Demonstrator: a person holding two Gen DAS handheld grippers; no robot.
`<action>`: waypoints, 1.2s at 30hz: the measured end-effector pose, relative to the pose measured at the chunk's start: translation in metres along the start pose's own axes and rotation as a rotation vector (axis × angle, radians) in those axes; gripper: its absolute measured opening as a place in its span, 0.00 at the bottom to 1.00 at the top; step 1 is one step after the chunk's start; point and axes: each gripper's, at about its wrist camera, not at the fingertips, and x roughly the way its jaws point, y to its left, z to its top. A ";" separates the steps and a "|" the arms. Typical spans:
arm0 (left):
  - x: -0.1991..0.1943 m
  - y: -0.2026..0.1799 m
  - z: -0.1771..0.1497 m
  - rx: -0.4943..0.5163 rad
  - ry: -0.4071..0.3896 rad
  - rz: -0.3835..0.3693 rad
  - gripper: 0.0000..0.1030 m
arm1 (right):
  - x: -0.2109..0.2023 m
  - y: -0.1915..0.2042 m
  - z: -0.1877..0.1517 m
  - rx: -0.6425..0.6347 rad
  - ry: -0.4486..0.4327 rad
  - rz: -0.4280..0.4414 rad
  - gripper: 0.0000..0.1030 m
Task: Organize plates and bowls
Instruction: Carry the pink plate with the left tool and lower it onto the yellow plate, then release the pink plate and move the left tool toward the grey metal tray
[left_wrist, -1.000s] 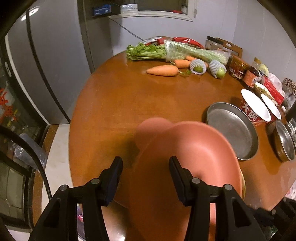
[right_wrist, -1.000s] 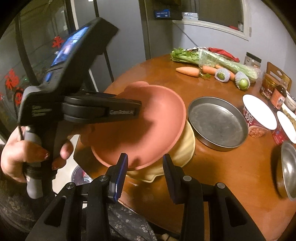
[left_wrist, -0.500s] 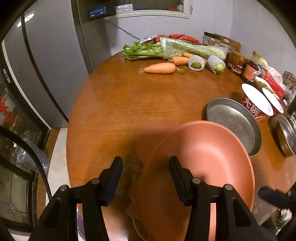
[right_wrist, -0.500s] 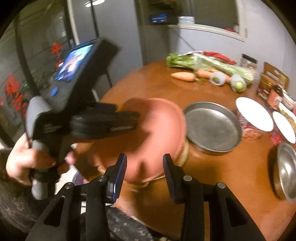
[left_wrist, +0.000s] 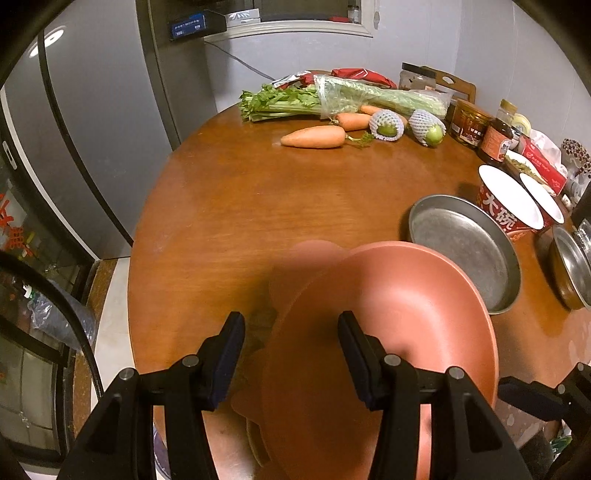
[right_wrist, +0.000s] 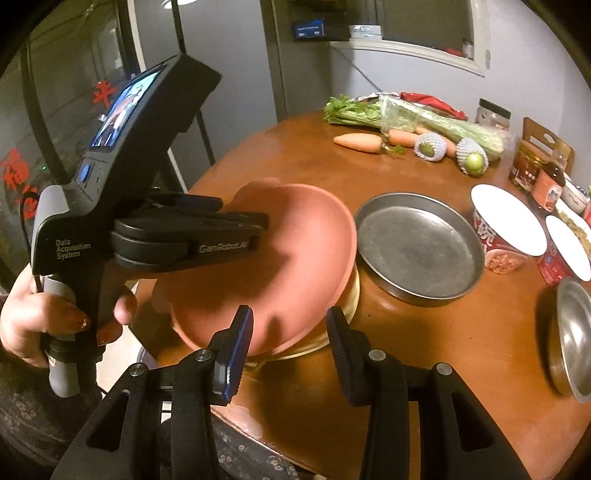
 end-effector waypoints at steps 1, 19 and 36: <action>0.000 0.000 0.000 -0.001 0.000 0.000 0.51 | 0.000 0.001 0.000 -0.002 0.001 0.000 0.43; -0.020 -0.009 -0.006 -0.016 -0.014 0.031 0.56 | -0.010 -0.016 -0.002 0.029 -0.025 0.014 0.43; -0.060 -0.037 0.000 0.016 -0.075 0.052 0.59 | -0.047 -0.048 -0.010 0.093 -0.103 -0.017 0.48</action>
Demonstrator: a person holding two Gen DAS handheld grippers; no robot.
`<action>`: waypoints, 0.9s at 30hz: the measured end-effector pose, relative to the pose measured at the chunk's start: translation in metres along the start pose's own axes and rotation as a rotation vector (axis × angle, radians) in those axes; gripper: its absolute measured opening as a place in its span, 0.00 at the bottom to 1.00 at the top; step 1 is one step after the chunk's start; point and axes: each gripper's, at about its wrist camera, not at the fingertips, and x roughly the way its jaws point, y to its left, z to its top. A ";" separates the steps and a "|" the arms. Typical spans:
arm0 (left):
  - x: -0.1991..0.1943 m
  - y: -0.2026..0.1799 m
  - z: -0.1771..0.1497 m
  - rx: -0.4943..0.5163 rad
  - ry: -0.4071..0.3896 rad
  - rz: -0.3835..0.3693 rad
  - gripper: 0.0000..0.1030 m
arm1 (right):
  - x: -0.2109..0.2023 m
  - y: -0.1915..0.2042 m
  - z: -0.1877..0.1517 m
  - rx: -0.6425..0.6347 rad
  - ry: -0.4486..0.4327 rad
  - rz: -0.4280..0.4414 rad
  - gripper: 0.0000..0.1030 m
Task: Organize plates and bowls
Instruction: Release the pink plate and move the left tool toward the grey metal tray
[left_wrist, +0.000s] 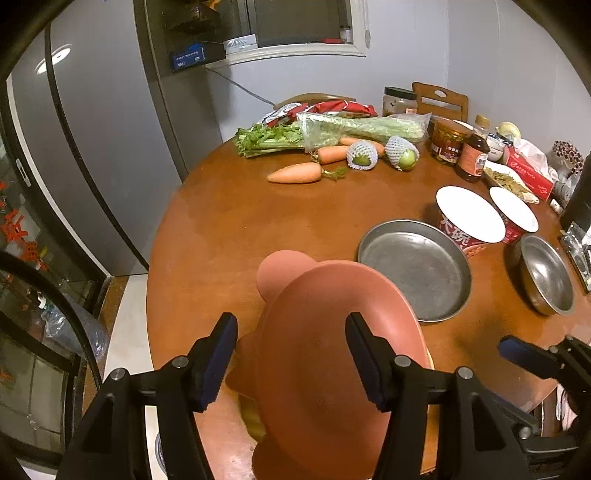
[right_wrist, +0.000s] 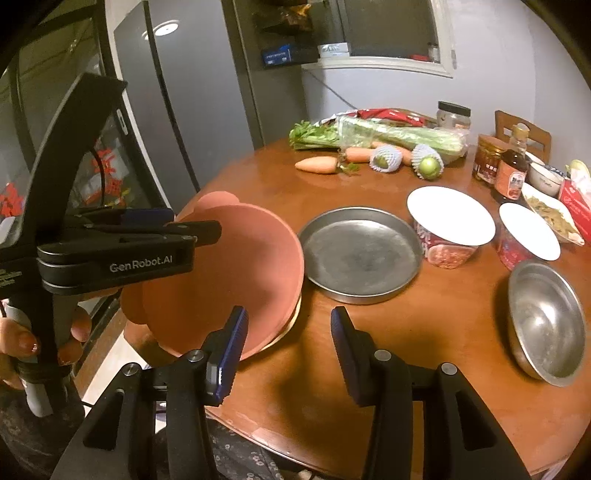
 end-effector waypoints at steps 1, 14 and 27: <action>0.002 0.000 0.000 -0.001 0.004 0.006 0.59 | -0.002 -0.001 -0.001 0.001 -0.003 -0.003 0.48; 0.010 0.001 -0.003 -0.005 0.008 -0.009 0.59 | -0.003 -0.008 -0.003 0.020 -0.003 -0.004 0.49; -0.019 -0.024 0.024 0.058 -0.062 -0.073 0.62 | -0.027 -0.044 0.010 0.089 -0.072 -0.074 0.53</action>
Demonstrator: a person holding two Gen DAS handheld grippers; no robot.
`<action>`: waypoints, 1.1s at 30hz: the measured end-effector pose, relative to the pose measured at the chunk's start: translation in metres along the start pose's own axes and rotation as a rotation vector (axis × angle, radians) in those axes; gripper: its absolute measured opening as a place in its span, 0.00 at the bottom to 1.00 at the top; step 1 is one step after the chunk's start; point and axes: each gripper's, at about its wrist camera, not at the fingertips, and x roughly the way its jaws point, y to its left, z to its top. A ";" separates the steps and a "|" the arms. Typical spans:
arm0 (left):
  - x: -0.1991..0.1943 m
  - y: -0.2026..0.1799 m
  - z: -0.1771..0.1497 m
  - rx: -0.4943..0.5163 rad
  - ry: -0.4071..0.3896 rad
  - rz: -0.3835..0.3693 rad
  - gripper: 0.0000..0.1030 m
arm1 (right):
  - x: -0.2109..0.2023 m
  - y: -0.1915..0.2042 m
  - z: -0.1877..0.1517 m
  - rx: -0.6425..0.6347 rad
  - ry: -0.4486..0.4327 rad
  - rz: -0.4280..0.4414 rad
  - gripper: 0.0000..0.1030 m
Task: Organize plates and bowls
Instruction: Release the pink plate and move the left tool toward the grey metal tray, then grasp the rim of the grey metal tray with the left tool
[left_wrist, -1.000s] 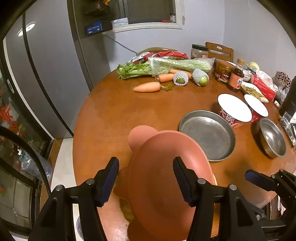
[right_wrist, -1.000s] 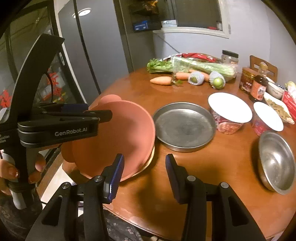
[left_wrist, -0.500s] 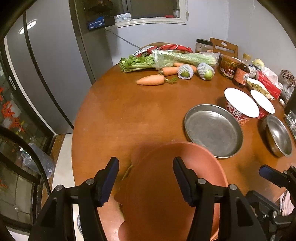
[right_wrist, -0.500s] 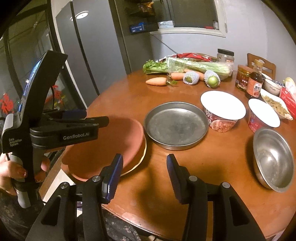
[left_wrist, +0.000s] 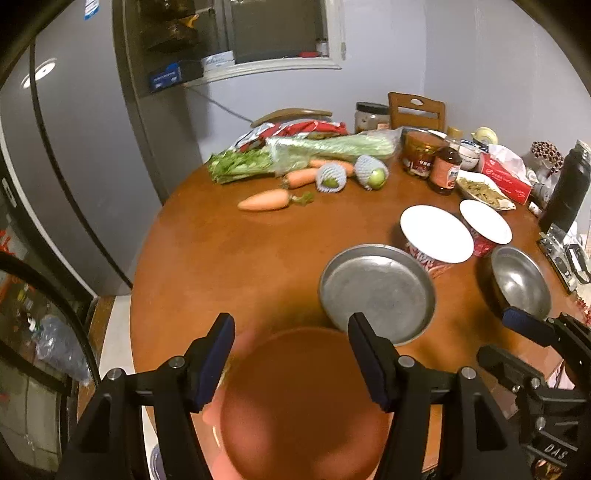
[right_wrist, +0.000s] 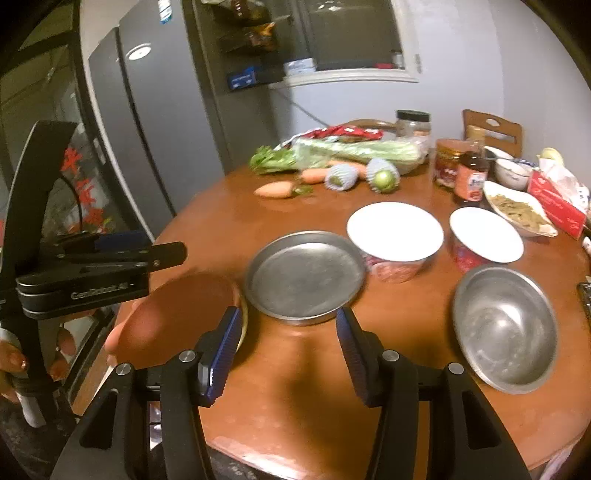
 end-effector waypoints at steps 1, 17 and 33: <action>0.000 -0.002 0.003 0.004 -0.002 -0.004 0.62 | -0.002 -0.004 0.002 0.008 -0.007 -0.005 0.53; 0.055 -0.015 0.040 0.026 0.068 -0.046 0.66 | 0.023 -0.039 0.020 0.075 0.019 -0.051 0.56; 0.112 -0.015 0.038 0.031 0.206 -0.079 0.66 | 0.073 -0.050 0.018 0.140 0.147 -0.038 0.56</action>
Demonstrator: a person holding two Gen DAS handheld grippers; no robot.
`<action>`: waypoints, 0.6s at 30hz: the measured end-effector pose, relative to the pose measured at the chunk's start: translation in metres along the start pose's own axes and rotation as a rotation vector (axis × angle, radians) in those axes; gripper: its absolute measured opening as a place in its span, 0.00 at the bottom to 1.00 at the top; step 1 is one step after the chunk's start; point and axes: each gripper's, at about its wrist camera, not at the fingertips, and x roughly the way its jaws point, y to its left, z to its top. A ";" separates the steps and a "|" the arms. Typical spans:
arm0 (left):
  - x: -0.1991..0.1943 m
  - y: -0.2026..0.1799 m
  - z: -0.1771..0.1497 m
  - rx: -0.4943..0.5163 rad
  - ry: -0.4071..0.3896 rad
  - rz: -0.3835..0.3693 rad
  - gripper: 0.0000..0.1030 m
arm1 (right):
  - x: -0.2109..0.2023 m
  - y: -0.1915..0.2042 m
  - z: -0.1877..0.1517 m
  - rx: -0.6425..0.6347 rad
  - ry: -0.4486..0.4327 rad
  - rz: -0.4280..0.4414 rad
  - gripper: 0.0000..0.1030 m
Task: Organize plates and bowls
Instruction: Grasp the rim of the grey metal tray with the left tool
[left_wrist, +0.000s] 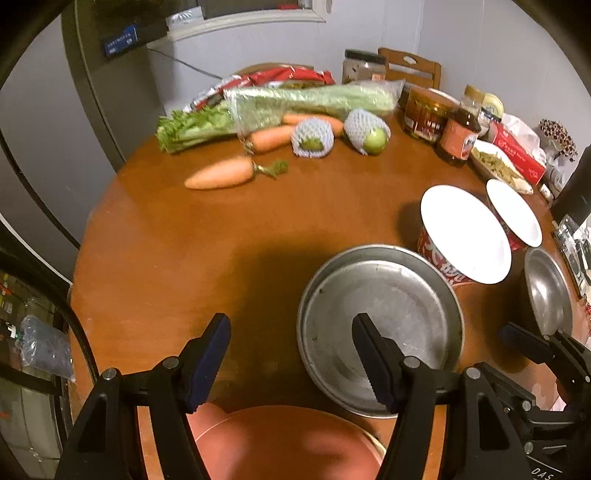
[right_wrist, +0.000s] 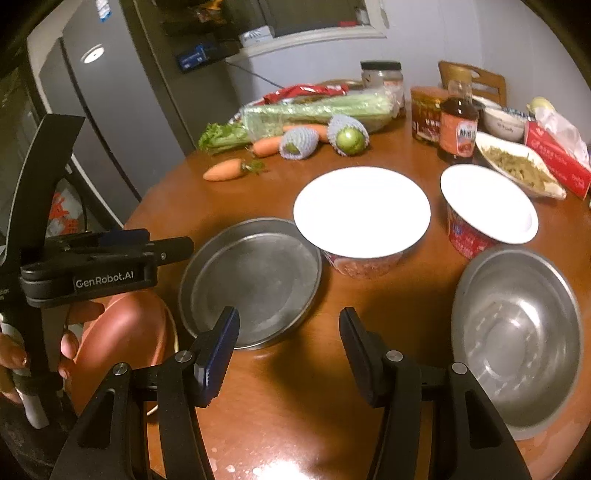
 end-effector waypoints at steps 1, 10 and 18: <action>0.003 0.000 0.000 0.000 0.008 0.000 0.66 | 0.003 -0.001 0.000 0.004 0.007 -0.002 0.56; 0.022 0.006 0.000 -0.023 0.060 -0.017 0.66 | 0.024 0.000 0.000 0.023 0.057 0.007 0.56; 0.033 0.007 -0.001 -0.046 0.096 -0.072 0.65 | 0.036 0.002 0.003 0.017 0.059 0.002 0.53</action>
